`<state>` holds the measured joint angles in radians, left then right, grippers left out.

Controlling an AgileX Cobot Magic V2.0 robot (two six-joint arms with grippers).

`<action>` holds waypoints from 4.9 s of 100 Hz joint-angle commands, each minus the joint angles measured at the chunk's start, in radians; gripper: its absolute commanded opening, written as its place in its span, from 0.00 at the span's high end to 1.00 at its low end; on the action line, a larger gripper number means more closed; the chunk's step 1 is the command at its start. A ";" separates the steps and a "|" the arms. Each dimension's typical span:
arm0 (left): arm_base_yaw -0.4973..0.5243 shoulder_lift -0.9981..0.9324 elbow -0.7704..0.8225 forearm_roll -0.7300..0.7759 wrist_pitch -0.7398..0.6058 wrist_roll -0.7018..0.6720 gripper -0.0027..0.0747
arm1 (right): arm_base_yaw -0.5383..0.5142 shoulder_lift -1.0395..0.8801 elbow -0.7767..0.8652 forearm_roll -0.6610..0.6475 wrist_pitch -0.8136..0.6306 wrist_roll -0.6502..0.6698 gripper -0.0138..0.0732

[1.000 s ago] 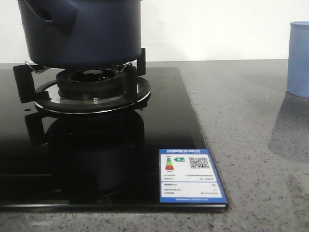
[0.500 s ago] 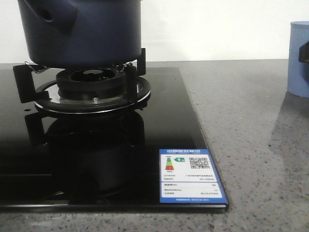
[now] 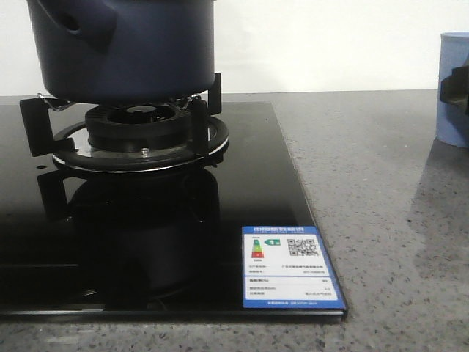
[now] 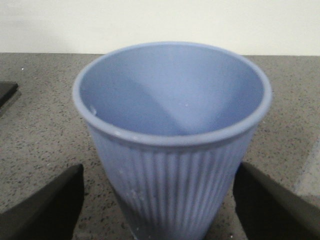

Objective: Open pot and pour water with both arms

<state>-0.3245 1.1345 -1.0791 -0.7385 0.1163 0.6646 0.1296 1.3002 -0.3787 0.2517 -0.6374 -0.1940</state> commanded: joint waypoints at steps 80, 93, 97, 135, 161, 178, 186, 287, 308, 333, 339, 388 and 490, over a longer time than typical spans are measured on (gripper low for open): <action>0.003 -0.030 -0.034 -0.012 -0.080 -0.005 0.54 | 0.001 0.160 -0.045 -0.034 -0.347 0.001 0.23; 0.003 -0.030 -0.034 -0.012 -0.080 -0.005 0.54 | 0.001 0.176 -0.071 -0.034 -0.343 0.001 0.23; 0.003 -0.030 -0.034 -0.012 -0.080 -0.005 0.54 | 0.001 0.180 -0.076 -0.034 -0.341 0.001 0.23; 0.003 -0.030 -0.034 -0.012 -0.080 -0.005 0.54 | 0.001 0.184 -0.078 -0.034 -0.342 0.001 0.40; 0.003 -0.030 -0.034 -0.012 -0.080 -0.005 0.54 | 0.003 0.127 -0.078 -0.101 -0.336 0.001 0.40; 0.003 -0.030 -0.034 -0.006 -0.081 -0.005 0.54 | 0.019 0.018 -0.094 -0.225 -0.223 0.001 0.40; 0.003 -0.030 -0.034 0.013 -0.081 -0.005 0.54 | 0.048 -0.026 -0.138 -0.235 -0.081 0.001 0.40; 0.003 -0.030 -0.034 0.054 -0.130 -0.005 0.54 | 0.437 0.118 -0.986 -0.721 0.930 0.001 0.40; 0.005 -0.030 -0.034 0.054 -0.151 -0.005 0.54 | 0.530 0.205 -1.096 -0.924 1.049 0.001 0.40; 0.041 -0.030 -0.034 0.054 -0.149 -0.005 0.54 | 0.607 0.256 -1.110 -1.185 1.067 0.001 0.40; 0.052 -0.030 -0.034 0.054 -0.149 -0.005 0.54 | 0.616 0.265 -1.110 -1.246 1.067 0.001 0.40; 0.073 -0.030 -0.034 0.052 -0.143 -0.005 0.54 | 0.624 0.312 -1.108 -1.724 1.065 0.001 0.40; 0.073 -0.030 -0.034 0.052 -0.143 -0.005 0.54 | 0.624 0.312 -1.114 -1.961 1.104 0.044 0.40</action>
<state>-0.2558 1.1345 -1.0759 -0.6839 0.0636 0.6646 0.7497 1.6560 -1.4529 -1.6675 0.4334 -0.1869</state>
